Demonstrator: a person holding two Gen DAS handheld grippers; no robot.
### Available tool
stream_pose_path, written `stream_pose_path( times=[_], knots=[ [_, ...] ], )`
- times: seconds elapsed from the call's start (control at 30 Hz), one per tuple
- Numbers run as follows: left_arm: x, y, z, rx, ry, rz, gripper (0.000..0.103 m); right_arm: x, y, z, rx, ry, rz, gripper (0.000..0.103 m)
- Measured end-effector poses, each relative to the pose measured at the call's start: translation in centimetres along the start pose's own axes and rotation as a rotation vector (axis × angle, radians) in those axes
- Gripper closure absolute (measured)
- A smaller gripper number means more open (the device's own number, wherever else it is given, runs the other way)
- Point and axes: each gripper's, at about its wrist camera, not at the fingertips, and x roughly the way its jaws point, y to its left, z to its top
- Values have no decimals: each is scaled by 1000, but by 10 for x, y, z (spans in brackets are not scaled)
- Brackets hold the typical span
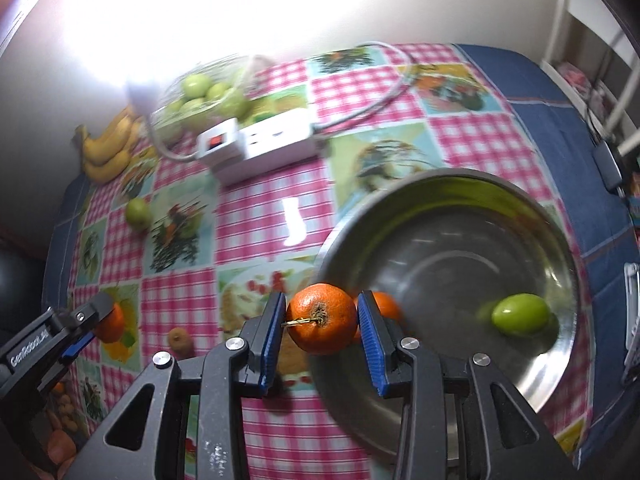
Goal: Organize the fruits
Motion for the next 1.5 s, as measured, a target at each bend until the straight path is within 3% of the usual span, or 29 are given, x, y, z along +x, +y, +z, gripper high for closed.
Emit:
stream_pose_path(
  times=[0.37,0.8,1.5],
  knots=[
    [6,-43,-21,103,38,-32,64,-3,-68,4,151,2,-47,64],
    [20,-133,-80,346,153,-163,64,-23,-130,13,263,-76,-79,64],
    [66,-170,-115,458,246,-139,64,16,-140,17,239,-109,-109,64]
  ],
)
